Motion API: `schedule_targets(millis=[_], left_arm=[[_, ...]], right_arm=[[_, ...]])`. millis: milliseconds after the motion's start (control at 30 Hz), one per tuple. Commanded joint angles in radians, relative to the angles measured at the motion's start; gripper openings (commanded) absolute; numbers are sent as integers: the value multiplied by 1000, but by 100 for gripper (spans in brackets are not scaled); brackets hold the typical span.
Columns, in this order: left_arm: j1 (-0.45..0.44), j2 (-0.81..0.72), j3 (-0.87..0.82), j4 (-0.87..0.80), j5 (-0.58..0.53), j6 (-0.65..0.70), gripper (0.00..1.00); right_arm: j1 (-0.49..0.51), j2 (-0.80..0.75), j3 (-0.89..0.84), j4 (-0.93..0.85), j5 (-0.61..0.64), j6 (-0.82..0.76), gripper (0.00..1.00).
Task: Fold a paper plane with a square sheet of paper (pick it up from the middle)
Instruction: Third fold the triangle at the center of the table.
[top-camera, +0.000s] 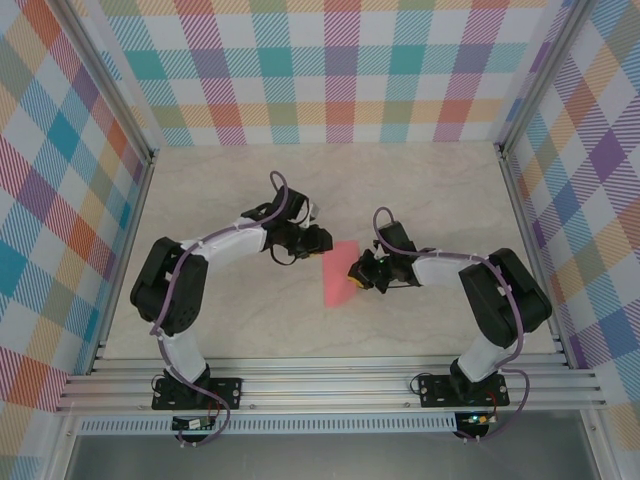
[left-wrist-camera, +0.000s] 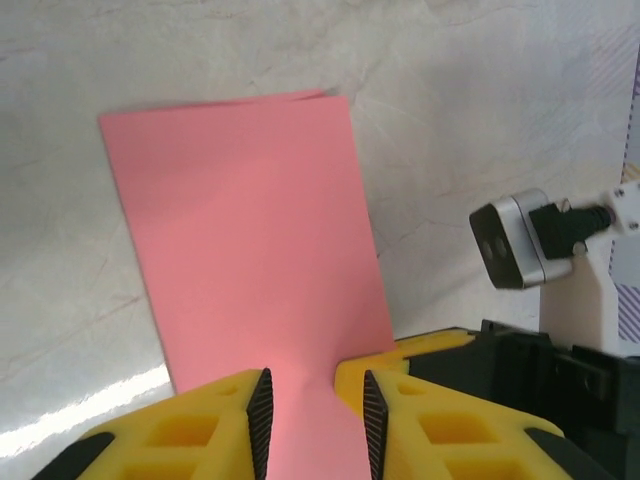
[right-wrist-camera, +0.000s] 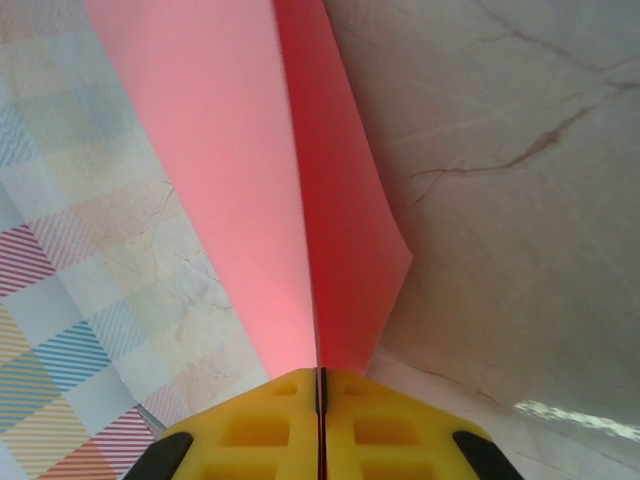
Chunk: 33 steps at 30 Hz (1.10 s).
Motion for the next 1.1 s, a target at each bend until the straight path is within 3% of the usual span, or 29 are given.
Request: schedule_targets(millis=[0,133,367,600,1067], left_arm=[[-13,-57,-71,59,-16,20,34],[-55,-126,-125,77,-39,61,40],[-233,-249,-219,80,-281,194,45],[-302,-351,-294,104,-410,282,45],[-461,-235,-208,-29,-539,426,50]], right_arm=[[17,22,1,25,4,50,11],[14,7,32,-61,-2,-12,20],[12,32,96,-138,-55,-62,9],[10,47,134,-193,-55,-85,8],[9,67,173,-233,-70,-112,8]])
